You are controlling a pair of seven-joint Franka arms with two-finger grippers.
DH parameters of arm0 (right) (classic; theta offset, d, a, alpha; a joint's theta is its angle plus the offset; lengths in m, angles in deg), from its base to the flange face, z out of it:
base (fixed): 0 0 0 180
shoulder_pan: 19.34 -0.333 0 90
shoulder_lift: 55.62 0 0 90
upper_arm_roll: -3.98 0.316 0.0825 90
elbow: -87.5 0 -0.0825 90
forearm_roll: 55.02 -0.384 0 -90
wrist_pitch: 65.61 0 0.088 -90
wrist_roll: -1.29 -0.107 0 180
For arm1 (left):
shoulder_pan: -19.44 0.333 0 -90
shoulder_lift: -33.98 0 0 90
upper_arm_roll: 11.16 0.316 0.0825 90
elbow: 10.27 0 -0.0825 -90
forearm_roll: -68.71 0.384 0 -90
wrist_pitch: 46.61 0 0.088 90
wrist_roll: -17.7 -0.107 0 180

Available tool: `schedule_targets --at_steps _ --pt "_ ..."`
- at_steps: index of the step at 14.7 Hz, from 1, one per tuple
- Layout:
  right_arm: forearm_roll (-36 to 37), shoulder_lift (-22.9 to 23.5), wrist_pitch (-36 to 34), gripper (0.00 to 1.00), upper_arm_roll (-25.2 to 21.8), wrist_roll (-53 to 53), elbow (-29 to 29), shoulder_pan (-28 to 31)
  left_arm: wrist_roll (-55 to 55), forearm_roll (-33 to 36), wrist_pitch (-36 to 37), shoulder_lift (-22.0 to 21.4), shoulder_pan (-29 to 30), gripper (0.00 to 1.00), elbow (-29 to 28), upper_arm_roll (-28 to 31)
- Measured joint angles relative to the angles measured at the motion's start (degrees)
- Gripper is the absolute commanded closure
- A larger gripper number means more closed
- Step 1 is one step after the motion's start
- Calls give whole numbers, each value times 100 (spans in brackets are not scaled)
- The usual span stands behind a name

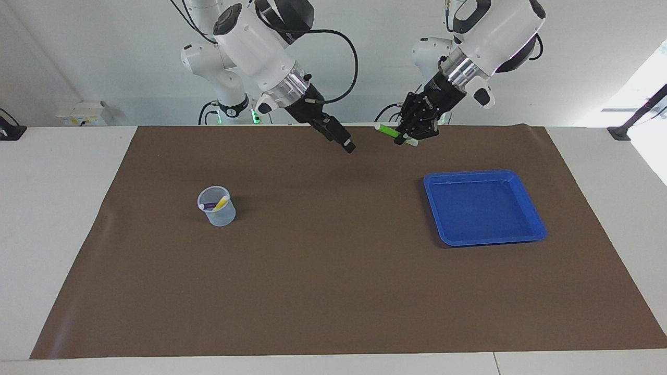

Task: Right arm passes pens to left for tray arrangement
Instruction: 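Place the green pen in the blue tray with the left gripper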

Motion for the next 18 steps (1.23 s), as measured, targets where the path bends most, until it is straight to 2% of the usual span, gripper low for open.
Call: schedule_targets --at_steps 6,11,13,18 --pt "1456 3 -1047 0 -23 1908 -143 905 -3028 9 489 16 766 100 -235 17" --pt "2492 29 -1128 0 -31 3566 -469 1578 -5905 350 576 95 1218 100 -670 22" --pt "2743 49 -1092 1 -35 4108 -581 1864 -6873 740 575 280 1342 100 -747 22" --pt "3015 96 -541 10 -33 4759 -1130 2253 -8983 1827 292 1122 1520 100 -710 25"
